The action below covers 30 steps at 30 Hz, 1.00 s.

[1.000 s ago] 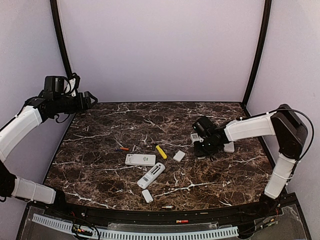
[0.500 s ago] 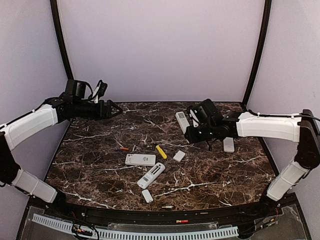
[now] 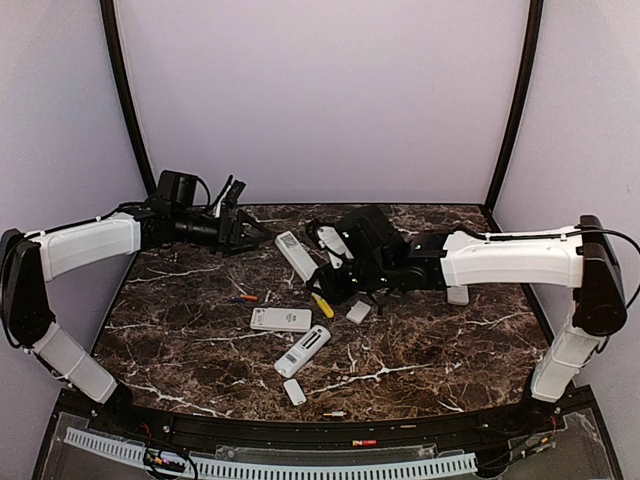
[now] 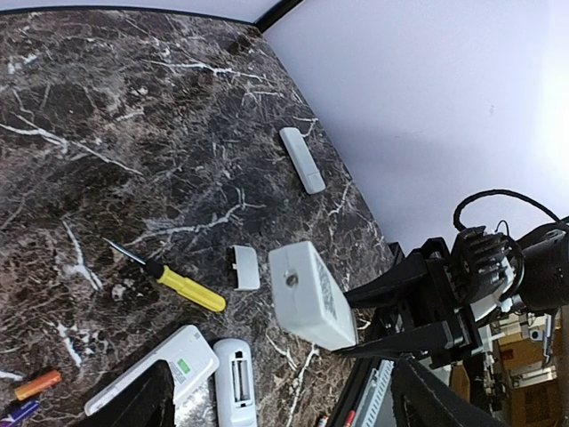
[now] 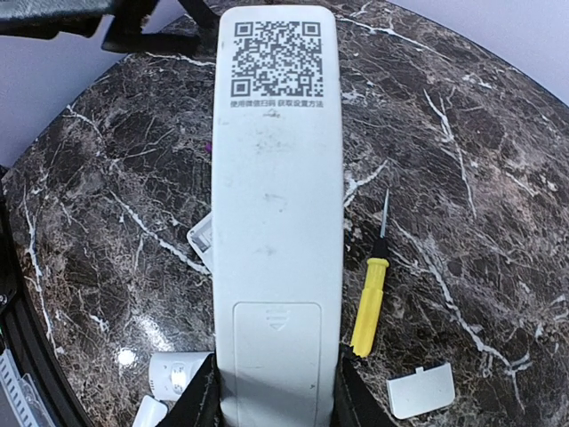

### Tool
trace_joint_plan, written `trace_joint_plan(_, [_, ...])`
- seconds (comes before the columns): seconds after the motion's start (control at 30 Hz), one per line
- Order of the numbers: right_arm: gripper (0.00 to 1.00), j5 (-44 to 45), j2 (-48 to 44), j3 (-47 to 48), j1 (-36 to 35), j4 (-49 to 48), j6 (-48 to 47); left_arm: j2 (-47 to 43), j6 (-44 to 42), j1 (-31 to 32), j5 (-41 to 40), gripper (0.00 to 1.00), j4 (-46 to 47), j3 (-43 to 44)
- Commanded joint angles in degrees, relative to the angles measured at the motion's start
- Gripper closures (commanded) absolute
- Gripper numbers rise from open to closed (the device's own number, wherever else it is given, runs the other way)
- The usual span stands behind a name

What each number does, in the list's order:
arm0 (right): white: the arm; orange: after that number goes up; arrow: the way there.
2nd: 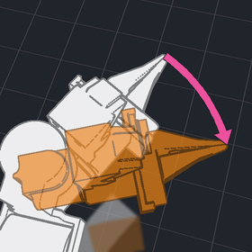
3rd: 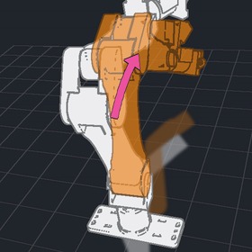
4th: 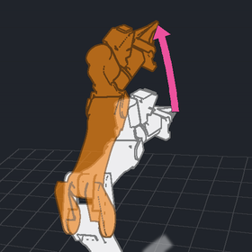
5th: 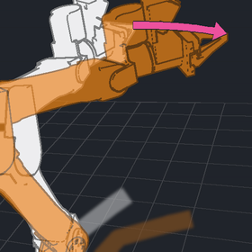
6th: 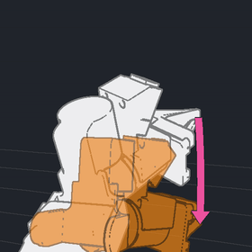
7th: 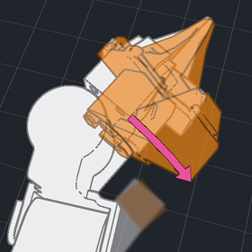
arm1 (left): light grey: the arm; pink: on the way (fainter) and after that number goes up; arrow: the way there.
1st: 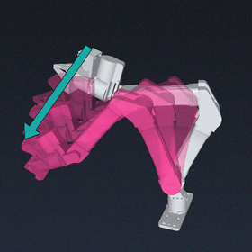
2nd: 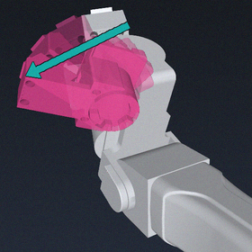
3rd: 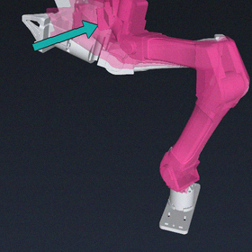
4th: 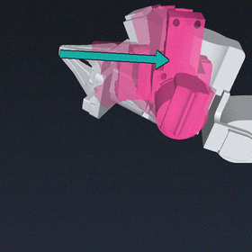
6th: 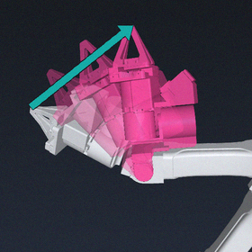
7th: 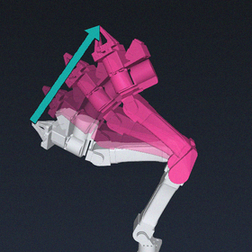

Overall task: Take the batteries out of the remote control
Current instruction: Pass from the right arm to the left

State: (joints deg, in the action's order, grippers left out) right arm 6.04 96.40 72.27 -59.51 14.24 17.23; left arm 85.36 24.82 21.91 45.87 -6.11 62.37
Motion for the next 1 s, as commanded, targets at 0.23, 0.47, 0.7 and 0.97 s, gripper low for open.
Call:
trace_joint_plan(0.23, [1.00, 0.09, 4.72, 7.55, -3.36, -2.39, -6.18, 3.63, 5.58, 1.90, 8.64, 0.38, 5.64, -1.61])
trace_joint_plan(0.47, [1.00, 1.88, 5.93, 8.57, -3.90, -1.42, -6.76, 4.60, 6.87, 1.91, 10.45, 0.60, 6.72, -1.63])
trace_joint_plan(0.7, [1.00, 4.57, 6.81, 8.99, -4.18, 0.26, -6.45, 5.35, 7.32, 1.91, 11.70, 0.78, 7.66, -1.52])
trace_joint_plan(0.97, [0.89, 7.92, 5.17, 6.69, -4.19, -0.17, -5.36, 4.90, 7.53, 1.91, 11.33, 0.96, 7.96, -1.66])
